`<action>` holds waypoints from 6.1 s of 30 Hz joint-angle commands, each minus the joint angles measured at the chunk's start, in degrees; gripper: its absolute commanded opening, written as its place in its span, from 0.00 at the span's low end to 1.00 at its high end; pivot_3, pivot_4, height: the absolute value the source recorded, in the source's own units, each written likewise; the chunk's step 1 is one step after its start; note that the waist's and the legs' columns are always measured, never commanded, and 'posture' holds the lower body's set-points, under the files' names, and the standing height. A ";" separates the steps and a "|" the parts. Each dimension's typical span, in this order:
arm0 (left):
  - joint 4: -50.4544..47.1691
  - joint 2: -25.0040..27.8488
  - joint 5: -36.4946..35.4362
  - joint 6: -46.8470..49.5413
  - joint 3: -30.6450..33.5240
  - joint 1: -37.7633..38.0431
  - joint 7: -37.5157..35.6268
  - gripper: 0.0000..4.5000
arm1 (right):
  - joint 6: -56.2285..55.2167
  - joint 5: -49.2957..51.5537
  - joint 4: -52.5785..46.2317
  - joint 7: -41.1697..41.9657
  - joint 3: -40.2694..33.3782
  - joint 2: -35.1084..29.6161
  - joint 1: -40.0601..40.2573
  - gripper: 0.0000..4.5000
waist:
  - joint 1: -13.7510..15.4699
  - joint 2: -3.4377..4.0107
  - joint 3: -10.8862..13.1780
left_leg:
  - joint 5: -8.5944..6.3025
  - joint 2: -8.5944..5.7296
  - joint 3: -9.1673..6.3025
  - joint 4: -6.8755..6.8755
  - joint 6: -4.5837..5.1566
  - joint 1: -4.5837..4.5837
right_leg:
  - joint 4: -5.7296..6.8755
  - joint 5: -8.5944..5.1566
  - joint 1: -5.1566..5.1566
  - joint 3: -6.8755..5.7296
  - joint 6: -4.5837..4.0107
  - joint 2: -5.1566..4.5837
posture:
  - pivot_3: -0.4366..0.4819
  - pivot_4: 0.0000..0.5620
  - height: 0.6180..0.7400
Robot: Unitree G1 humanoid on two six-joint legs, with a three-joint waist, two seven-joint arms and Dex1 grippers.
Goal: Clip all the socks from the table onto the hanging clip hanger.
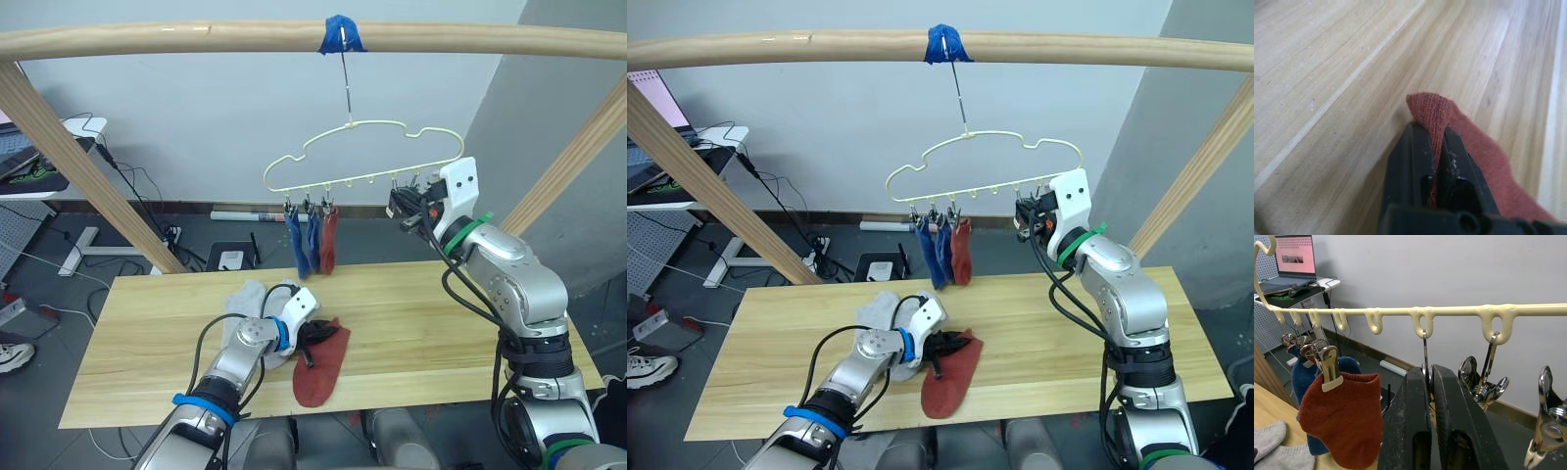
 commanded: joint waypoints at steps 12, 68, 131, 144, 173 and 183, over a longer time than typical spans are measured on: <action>-33.18 0.75 -21.14 21.83 8.59 -1.65 -1.80 0.01 | 19.89 23.37 0.25 6.04 -12.92 -2.20 -4.81 0.00 | -0.01 0.02 0.02 | 0.00 0.01 -0.01 0.02 0.00 0.00 | 0.03 0.00 0.01 0.01 0.00 0.02 | 0.29 0.32 1.00; -22.32 -5.27 -11.47 4.31 5.12 -15.42 6.45 0.00 | 31.08 37.89 -2.68 -11.50 -15.58 2.69 -5.78 0.13 | -0.09 0.04 0.02 | 0.00 0.00 0.03 -0.02 0.01 -0.08 | -0.02 0.00 -0.07 0.04 0.00 0.04 | 0.30 0.30 1.00; -65.41 12.21 -34.91 28.77 21.97 13.66 12.33 1.00 | -15.25 -8.61 -7.72 -18.20 6.41 7.25 10.56 0.49 | 1.90 0.04 0.17 | -0.03 0.06 0.11 -0.21 0.03 -0.07 | 0.02 -0.24 -0.24 0.05 -0.12 0.01 | 0.40 0.35 1.00; -70.74 14.81 -40.81 31.77 24.02 17.24 14.86 1.00 | -16.44 -12.46 -3.34 -19.07 4.43 10.04 8.97 0.49 | 2.95 0.04 0.17 | -0.03 0.06 0.11 -0.25 0.03 -0.07 | 0.01 -0.35 -0.24 0.05 -0.31 0.00 | 0.43 0.35 1.00; -72.17 14.81 -42.08 31.19 22.71 18.08 17.49 1.00 | -19.49 -16.18 3.99 -22.15 2.00 13.46 3.93 0.49 | 3.20 0.04 0.17 | -0.03 0.05 0.11 -0.26 0.03 -0.07 | 0.01 -0.35 -0.24 0.04 -0.33 0.00 | 0.45 0.33 1.00; -72.06 14.75 -41.54 30.71 22.14 18.05 17.55 1.00 | -20.46 -16.20 6.30 -22.12 1.96 14.84 2.30 0.49 | 3.20 0.04 0.17 | -0.03 0.05 0.10 -0.26 0.03 -0.07 | 0.02 -0.30 -0.24 0.04 -0.24 0.00 | 0.45 0.32 1.00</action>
